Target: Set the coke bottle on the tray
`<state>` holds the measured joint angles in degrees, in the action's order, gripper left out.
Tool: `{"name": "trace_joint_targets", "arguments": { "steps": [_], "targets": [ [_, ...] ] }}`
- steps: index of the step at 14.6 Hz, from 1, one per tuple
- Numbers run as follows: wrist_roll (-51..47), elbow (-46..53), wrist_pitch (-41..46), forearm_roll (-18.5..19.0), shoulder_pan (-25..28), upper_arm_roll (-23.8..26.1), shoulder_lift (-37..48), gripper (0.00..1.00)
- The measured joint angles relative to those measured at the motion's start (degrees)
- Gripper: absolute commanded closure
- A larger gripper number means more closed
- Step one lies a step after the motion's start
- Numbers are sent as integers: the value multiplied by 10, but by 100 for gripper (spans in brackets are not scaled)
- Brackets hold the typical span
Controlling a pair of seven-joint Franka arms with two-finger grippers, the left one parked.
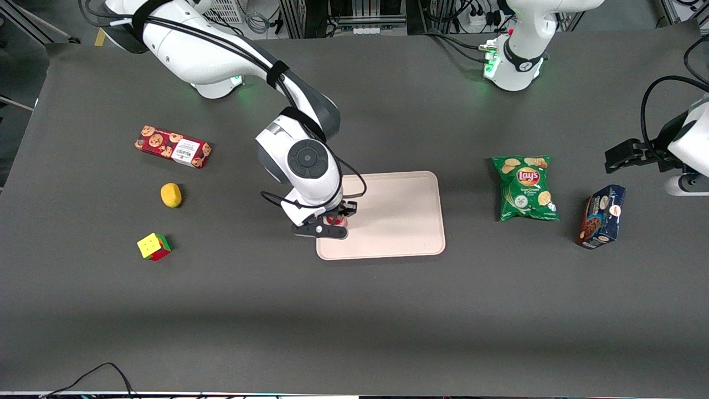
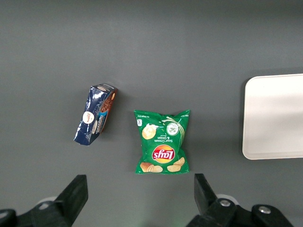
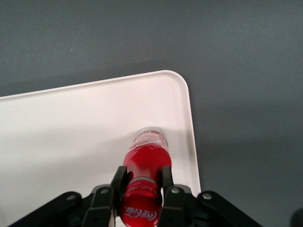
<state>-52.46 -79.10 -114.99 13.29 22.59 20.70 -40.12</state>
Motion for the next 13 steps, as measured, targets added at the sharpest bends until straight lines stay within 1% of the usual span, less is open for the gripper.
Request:
{"name": "trace_joint_targets", "arguments": {
  "steps": [1, 2, 7, 9, 11, 13],
  "targets": [
    [0, -1, 0, 0, 0, 0, 0, 4],
    [0, -2, -3, 0, 0, 0, 0, 0],
    [-9, 7, -12, 0, -4, 0, 11, 0],
    [-15, 14, 3, -2, -18, 1, 51, 0],
    [-8, 14, 32, -7, -48, 5, 106, 0],
    [38, 5, 49, -42, -85, 8, 162, 0]
  ]
}}
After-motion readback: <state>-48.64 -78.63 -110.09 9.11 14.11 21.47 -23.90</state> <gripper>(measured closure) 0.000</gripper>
